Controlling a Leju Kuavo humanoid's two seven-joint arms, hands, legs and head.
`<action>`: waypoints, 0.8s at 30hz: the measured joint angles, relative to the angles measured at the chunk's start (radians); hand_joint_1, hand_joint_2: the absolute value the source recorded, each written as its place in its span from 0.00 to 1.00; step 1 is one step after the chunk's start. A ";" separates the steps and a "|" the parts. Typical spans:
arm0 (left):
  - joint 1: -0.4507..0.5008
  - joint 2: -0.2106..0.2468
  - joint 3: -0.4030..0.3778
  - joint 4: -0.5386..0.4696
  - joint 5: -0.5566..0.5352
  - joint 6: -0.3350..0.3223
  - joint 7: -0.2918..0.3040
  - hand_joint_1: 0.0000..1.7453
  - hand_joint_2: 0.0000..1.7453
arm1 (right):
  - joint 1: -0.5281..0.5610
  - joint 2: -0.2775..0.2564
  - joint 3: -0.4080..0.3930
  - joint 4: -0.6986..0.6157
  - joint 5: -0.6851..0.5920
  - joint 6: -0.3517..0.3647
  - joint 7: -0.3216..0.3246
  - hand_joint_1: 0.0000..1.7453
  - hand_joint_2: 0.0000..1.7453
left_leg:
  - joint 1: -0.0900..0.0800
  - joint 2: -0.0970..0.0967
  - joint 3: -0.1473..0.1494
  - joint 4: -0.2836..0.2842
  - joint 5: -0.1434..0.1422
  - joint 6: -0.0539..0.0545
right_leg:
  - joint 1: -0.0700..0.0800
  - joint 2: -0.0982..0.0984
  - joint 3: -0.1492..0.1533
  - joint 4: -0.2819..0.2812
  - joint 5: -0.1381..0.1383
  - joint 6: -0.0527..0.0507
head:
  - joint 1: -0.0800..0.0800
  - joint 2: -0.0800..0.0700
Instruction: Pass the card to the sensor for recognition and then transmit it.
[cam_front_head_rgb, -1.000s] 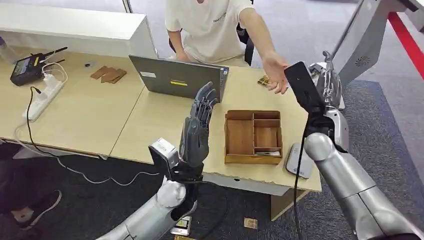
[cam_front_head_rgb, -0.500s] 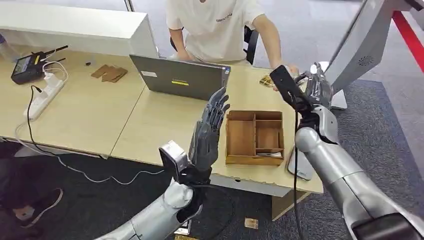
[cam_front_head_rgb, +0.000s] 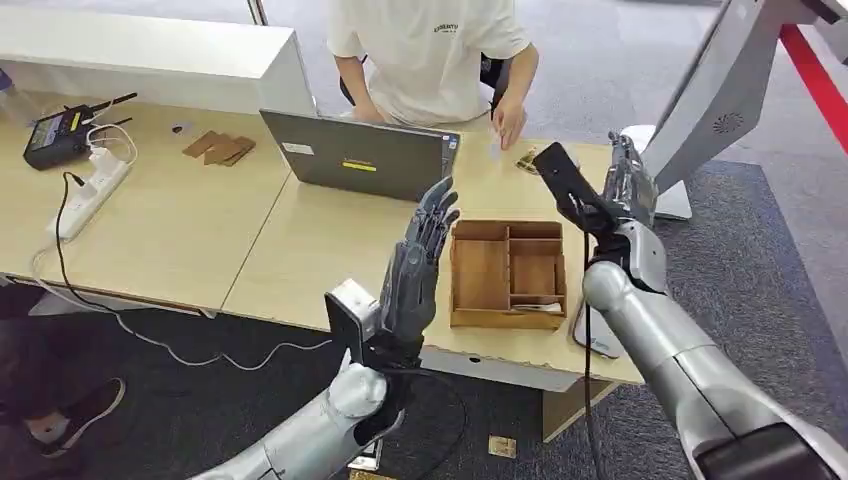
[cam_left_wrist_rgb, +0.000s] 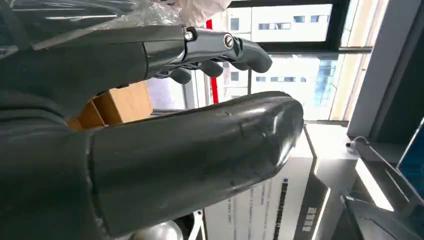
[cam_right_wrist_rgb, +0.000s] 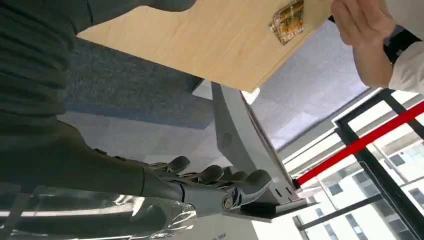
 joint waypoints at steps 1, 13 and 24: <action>0.001 0.000 0.000 0.000 -0.003 0.002 0.004 0.00 0.00 | 0.001 0.001 0.000 -0.001 -0.014 -0.008 -0.008 0.00 1.00 | 0.000 0.000 0.000 0.000 0.000 0.000 | 0.000 0.000 0.000 0.000 0.000 0.000 | 0.000 0.000; 0.002 0.014 -0.002 -0.017 -0.018 0.082 0.041 0.00 0.00 | 0.075 -0.020 -0.002 -0.144 -0.153 -0.108 -0.092 0.00 1.00 | 0.000 0.000 0.001 0.000 0.000 0.000 | 0.000 0.000 0.000 0.000 0.000 0.000 | 0.000 0.000; 0.013 0.048 0.006 -0.063 -0.055 0.182 0.075 0.00 0.00 | 0.364 -0.094 -0.062 -0.499 -0.265 -0.169 -0.168 0.00 1.00 | 0.000 0.000 0.002 0.000 0.000 0.000 | 0.000 0.001 0.002 0.000 0.000 0.000 | 0.000 0.000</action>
